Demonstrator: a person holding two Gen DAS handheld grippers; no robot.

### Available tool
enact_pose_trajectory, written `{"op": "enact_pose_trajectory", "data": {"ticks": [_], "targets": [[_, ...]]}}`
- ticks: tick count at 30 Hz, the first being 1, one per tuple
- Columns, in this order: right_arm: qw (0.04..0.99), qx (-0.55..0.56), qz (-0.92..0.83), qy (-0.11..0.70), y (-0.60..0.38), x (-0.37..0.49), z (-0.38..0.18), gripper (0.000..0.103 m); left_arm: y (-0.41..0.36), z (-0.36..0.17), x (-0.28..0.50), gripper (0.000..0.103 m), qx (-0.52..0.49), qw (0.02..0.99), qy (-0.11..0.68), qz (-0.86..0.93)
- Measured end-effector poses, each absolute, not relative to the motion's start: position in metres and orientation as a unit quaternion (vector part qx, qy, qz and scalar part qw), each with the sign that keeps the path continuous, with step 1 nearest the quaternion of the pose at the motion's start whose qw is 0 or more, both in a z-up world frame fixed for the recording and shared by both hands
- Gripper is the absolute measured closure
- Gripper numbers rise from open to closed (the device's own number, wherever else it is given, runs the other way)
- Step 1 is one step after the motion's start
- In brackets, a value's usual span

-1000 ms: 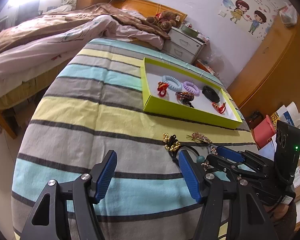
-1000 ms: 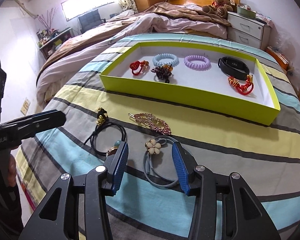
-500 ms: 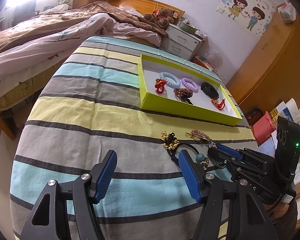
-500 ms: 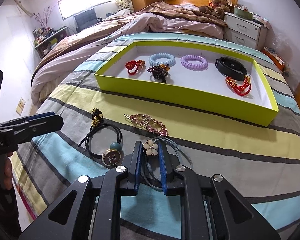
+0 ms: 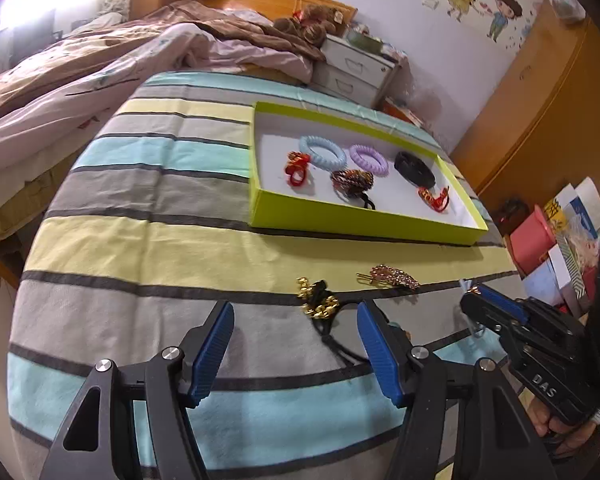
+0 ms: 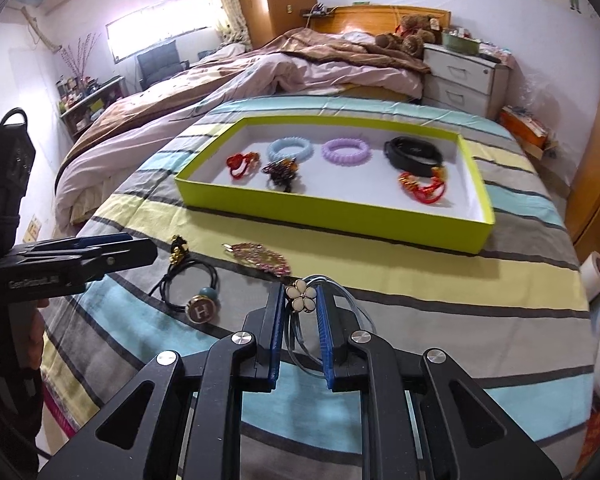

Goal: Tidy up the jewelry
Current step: 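Grasp the black bow hair clip with the left tool while the right tool holds the hair tie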

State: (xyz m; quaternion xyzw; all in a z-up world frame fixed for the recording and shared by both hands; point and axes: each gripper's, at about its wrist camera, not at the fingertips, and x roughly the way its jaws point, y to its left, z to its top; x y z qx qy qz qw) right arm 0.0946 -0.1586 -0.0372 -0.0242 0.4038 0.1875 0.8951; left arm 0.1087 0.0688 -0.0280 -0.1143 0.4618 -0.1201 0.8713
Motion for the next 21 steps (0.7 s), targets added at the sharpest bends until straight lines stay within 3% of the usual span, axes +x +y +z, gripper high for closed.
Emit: {"op": "enact_pose_trajectory", "data": {"ticks": [12, 21], "targets": [[0.899, -0.020, 0.182, 0.397, -0.166, 0.091, -0.035, 0.086, 0.040, -0.038, 0.122, 0.041, -0.032, 0.883, 0.464, -0.070], [0.898, -0.017, 0.185, 0.398, -0.168, 0.091, -0.036, 0.086, 0.040, -0.038, 0.122, 0.055, -0.022, 0.884, 0.462, -0.061]]}}
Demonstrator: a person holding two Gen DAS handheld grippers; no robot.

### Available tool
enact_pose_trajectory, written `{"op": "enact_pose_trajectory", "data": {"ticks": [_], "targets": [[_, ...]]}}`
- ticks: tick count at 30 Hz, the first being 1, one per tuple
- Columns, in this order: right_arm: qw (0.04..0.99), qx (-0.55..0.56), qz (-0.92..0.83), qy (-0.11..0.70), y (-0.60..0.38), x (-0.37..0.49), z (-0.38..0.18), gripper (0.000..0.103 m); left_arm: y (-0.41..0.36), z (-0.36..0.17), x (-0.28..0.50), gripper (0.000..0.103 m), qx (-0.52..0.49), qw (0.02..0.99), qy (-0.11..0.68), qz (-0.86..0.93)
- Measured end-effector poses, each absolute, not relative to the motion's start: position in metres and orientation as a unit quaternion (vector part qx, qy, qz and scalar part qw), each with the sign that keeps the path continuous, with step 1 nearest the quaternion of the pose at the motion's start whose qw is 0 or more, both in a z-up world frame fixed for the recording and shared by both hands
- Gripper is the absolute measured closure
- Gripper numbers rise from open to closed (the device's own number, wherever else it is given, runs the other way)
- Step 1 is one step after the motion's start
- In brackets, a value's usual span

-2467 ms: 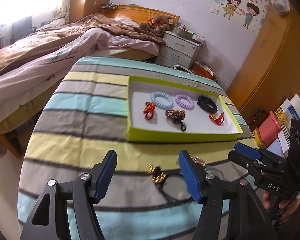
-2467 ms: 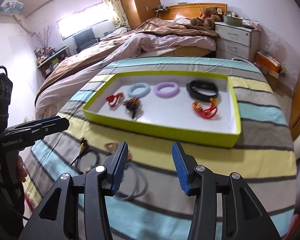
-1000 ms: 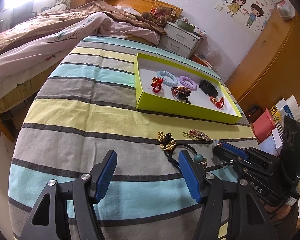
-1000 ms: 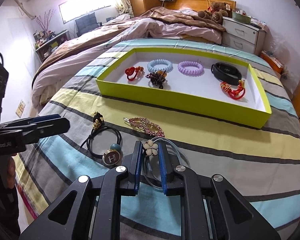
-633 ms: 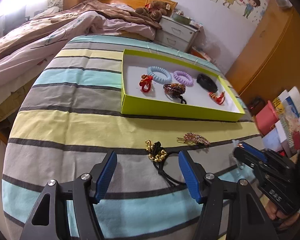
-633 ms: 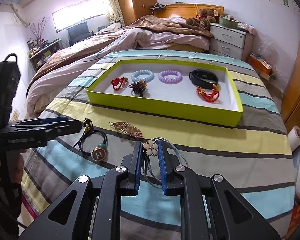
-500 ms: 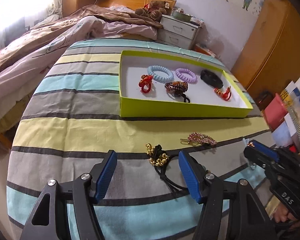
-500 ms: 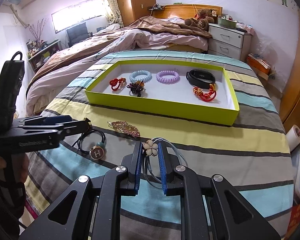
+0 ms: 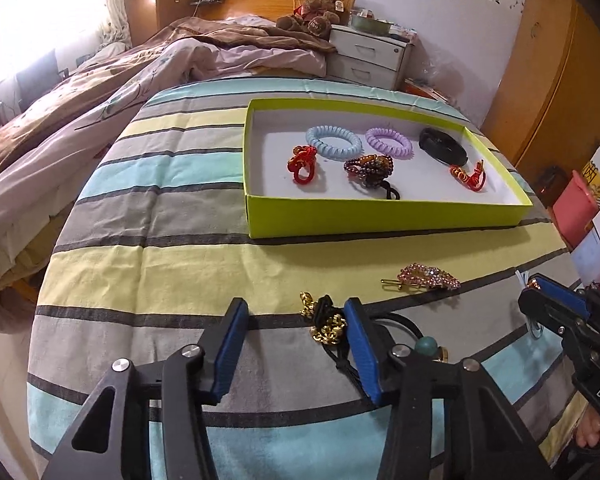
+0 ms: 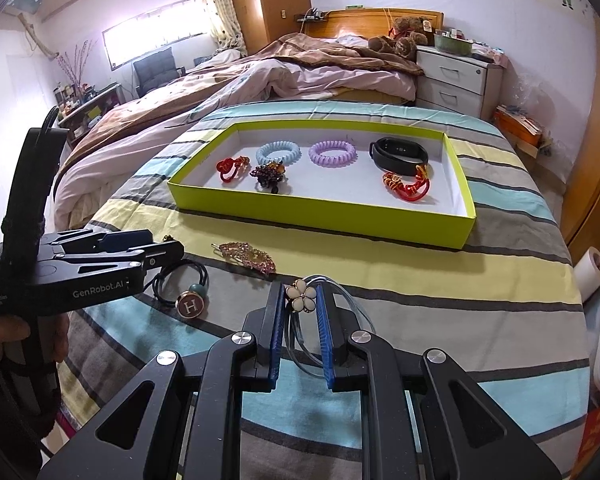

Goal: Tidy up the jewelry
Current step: 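Grasp the black bow hair clip with the left tool while the right tool holds the hair tie, then carry the bow clip and grey hair tie into the box with both tools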

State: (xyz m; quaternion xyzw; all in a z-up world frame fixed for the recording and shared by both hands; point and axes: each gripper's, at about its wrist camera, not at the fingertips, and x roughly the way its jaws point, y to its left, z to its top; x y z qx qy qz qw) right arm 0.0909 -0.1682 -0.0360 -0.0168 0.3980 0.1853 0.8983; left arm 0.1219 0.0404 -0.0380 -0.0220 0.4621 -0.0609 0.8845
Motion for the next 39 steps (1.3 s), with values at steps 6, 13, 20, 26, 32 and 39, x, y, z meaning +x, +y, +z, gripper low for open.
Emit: {"op": "enact_pose_trajectory", "data": {"ticks": [6, 13, 20, 26, 32, 39], "targets": [[0.898, -0.013, 0.186, 0.398, -0.170, 0.092, -0.037, 0.087, 0.040, -0.038, 0.122, 0.076, -0.020, 0.885, 0.460, -0.061], [0.898, -0.012, 0.185, 0.398, -0.170, 0.093, -0.038, 0.087, 0.043, -0.037, 0.121, 0.082, -0.028, 0.887, 0.456, -0.063], [0.900, -0.011, 0.182, 0.396, -0.173, 0.092, -0.037, 0.086, 0.048, -0.033, 0.119, 0.083, -0.037, 0.891, 0.449, -0.061], [0.902, -0.012, 0.178, 0.394, -0.175, 0.093, -0.034, 0.086, 0.050, -0.027, 0.118, 0.083, -0.043, 0.893, 0.443, -0.064], [0.905, -0.006, 0.176, 0.387, -0.180, 0.097, -0.026, 0.086, 0.055, -0.013, 0.117, 0.083, -0.052, 0.898, 0.431, -0.069], [0.914, -0.004, 0.175, 0.367, -0.184, 0.111, -0.006, 0.086, 0.052, 0.007, 0.125, 0.083, -0.051, 0.906, 0.414, -0.077]]}}
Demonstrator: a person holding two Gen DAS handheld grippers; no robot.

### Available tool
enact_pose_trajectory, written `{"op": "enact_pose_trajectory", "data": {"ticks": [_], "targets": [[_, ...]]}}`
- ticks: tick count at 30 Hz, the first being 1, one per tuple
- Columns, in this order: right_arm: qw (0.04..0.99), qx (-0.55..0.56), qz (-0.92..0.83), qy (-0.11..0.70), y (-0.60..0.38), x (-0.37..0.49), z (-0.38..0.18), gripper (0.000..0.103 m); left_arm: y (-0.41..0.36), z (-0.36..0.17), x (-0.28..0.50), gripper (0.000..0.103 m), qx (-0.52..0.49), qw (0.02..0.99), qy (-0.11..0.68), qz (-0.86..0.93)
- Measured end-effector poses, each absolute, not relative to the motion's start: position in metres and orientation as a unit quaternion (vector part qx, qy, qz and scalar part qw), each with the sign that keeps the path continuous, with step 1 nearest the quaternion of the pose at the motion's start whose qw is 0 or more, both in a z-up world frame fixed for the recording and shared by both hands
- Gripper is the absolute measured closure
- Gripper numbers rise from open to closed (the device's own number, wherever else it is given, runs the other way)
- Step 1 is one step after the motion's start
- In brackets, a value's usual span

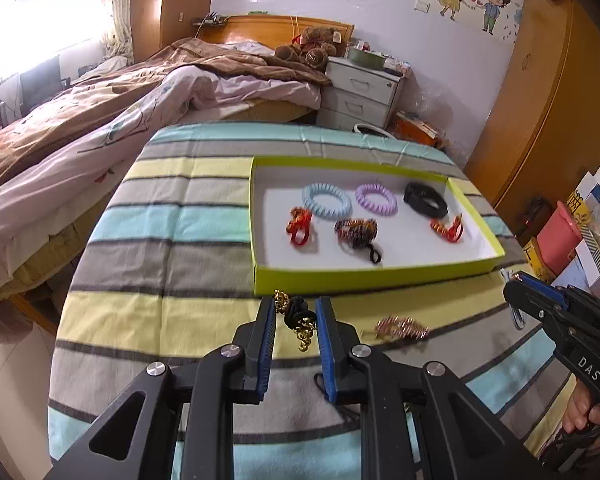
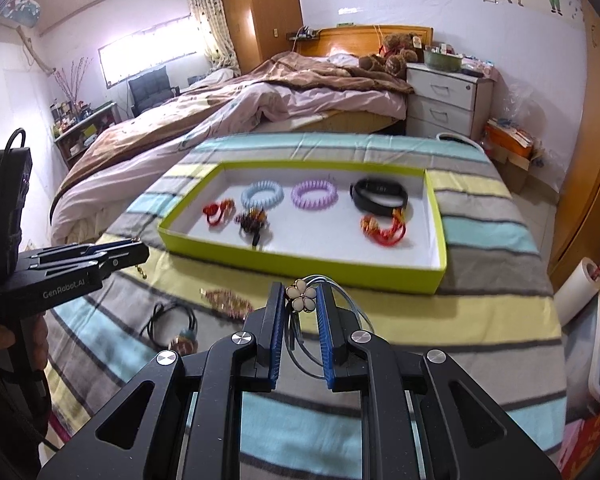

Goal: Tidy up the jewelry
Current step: 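Carry the bow clip and grey hair tie into the box with both tools, then open both tools to drop the clip and hair tie in the box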

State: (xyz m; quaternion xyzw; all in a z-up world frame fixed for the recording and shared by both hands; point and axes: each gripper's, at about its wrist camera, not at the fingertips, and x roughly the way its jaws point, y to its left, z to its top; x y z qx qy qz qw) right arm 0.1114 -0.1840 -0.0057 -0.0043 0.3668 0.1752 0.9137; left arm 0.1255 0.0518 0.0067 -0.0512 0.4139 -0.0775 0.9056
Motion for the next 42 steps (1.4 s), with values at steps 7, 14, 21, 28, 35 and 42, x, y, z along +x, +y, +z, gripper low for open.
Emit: {"op": "enact_pose_trajectory", "data": {"ticks": [7, 14, 21, 28, 35, 42], "targets": [[0.920, -0.013, 0.175, 0.351, -0.184, 0.138, 0.011, 0.086, 0.041, 0.023, 0.145, 0.083, -0.042, 0.910, 0.401, -0.093], [0.920, -0.031, 0.167, 0.354, -0.179, 0.178, 0.010, 0.086, 0.026, 0.023, 0.174, 0.083, -0.037, 0.909, 0.400, -0.108], [0.903, -0.054, 0.180, 0.387, -0.164, 0.211, -0.016, 0.086, 0.017, -0.002, 0.201, 0.082, -0.031, 0.896, 0.429, -0.112], [0.887, -0.067, 0.187, 0.418, -0.160, 0.228, -0.039, 0.086, 0.022, -0.018, 0.211, 0.082, -0.034, 0.888, 0.447, -0.106], [0.877, -0.079, 0.196, 0.431, -0.153, 0.232, -0.047, 0.086, 0.023, -0.027, 0.214, 0.083, -0.033, 0.882, 0.460, -0.102], [0.870, -0.080, 0.209, 0.439, -0.150, 0.234, -0.051, 0.086, 0.026, -0.029, 0.214, 0.082, -0.041, 0.879, 0.464, -0.100]]}}
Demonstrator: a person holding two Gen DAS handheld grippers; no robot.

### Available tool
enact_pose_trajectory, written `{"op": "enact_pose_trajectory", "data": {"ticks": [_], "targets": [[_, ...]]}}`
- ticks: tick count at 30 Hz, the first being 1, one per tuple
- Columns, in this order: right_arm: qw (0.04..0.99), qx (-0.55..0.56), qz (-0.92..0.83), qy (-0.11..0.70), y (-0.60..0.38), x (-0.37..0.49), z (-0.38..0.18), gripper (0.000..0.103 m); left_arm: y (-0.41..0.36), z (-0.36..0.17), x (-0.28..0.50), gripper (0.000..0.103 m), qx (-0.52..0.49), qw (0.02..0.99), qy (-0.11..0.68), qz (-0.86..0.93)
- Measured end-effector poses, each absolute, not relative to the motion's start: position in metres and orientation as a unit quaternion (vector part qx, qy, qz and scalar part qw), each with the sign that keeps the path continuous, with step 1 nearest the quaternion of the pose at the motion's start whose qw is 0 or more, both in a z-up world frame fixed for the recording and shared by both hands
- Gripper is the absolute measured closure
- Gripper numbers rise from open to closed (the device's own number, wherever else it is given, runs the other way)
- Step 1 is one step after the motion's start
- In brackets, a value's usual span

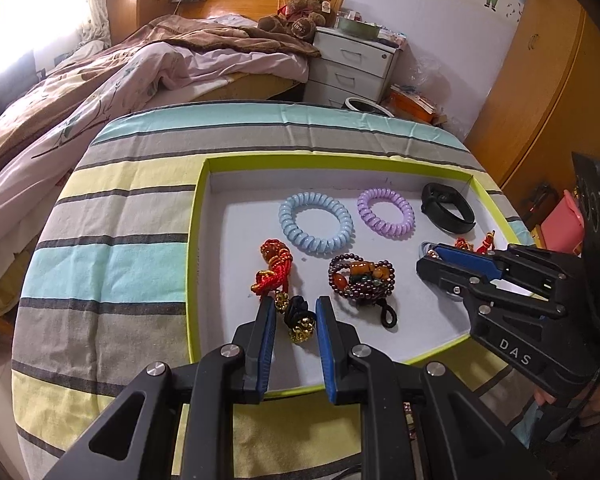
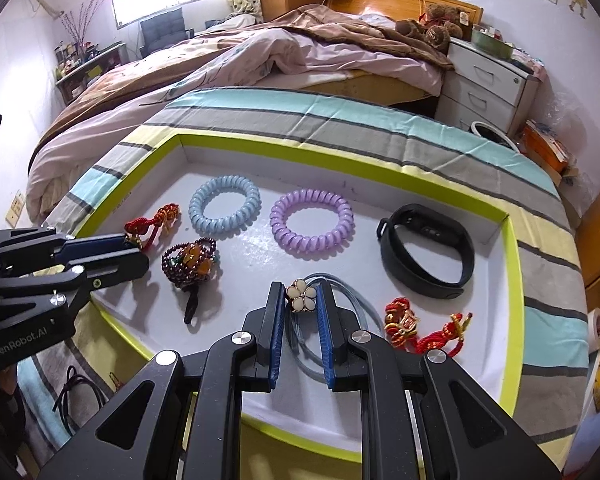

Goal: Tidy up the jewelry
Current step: 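Open both tools to drop the clip and hair tie in the box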

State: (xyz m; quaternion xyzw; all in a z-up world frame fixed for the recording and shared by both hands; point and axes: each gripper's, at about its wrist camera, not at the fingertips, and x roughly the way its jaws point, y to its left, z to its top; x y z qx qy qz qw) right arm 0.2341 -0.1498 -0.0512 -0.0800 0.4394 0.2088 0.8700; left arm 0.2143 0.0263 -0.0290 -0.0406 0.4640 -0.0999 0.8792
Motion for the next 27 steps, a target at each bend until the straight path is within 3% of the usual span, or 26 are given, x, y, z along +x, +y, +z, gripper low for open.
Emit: {"op": "enact_pose_trajectory", "data": {"ticks": [10, 18, 21, 27], "targets": [[0.868, -0.075, 0.215, 0.442, -0.149, 0.235, -0.051, 0.086, 0.026, -0.028, 0.215, 0.081, -0.043, 0.878, 0.465, -0.101], [0.869, -0.067, 0.217, 0.439, -0.150, 0.231, -0.049, 0.076, 0.025, -0.025, 0.209, 0.071, -0.048, 0.880, 0.461, -0.107], [0.871, -0.063, 0.216, 0.437, -0.150, 0.229, -0.047, 0.067, 0.026, -0.022, 0.205, 0.067, -0.054, 0.881, 0.457, -0.113], [0.876, -0.055, 0.222, 0.424, -0.151, 0.220, -0.039, 0.066, 0.029, -0.011, 0.192, 0.066, -0.057, 0.887, 0.445, -0.115]]}}
